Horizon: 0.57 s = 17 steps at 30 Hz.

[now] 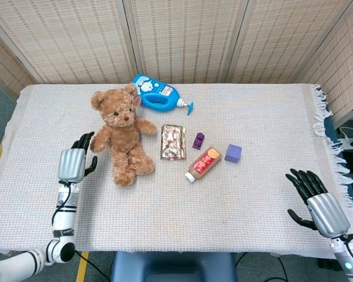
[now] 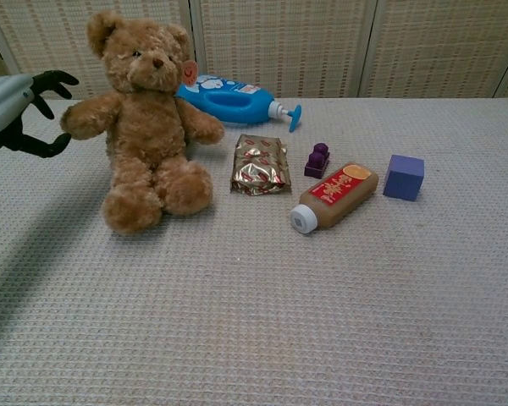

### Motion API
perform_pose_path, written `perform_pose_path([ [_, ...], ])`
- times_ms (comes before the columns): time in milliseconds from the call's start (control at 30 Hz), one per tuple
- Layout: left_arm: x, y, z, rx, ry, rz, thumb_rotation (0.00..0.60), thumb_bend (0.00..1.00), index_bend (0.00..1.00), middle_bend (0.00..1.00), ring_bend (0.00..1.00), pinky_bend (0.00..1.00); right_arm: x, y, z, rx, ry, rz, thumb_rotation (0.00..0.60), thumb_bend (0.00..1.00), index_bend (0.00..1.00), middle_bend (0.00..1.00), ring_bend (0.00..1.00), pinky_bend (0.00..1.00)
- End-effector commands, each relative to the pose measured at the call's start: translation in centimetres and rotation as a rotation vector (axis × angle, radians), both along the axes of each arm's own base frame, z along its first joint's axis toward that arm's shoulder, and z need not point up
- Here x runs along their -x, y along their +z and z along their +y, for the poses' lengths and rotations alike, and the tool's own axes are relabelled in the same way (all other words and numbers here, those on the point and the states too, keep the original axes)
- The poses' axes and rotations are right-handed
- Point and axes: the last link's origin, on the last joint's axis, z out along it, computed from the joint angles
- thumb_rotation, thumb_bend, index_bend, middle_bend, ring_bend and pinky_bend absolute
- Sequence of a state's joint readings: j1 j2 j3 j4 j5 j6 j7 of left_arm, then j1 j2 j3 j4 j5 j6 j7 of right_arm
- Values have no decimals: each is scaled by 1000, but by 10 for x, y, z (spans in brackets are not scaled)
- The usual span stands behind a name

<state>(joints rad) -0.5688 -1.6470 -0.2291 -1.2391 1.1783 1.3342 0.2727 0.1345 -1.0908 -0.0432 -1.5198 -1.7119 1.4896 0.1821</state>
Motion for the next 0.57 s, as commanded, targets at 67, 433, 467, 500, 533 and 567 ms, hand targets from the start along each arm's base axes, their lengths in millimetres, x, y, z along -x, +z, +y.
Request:
perform_pose_path([
  [67,37,26,-41,88,-54,138,600,398,41,56,170,583,0,-1,2,2,-1,5,600,170,0,0,0,0],
  [433,70,55,-110,123,-67,188,600,383,28,48,130,515,0,-4,3,25,-11,11,600,171,0,0,0,0],
  [467,70,55,-112,123,-70,184,600,386,31,51,130,515,1,-5,3,24,-14,14,600,171,0,0,0,0],
  [500,69,55,-113,124,-72,178,600,389,34,54,130,515,1,-6,3,22,-16,18,600,171,0,0,0,0],
  [533,70,55,-115,127,-72,172,600,391,37,58,130,515,1,-7,2,18,-21,23,600,171,0,0,0,0],
  [567,72,55,-116,129,-71,168,600,392,40,62,130,515,1,-7,2,15,-24,25,600,171,0,0,0,0],
])
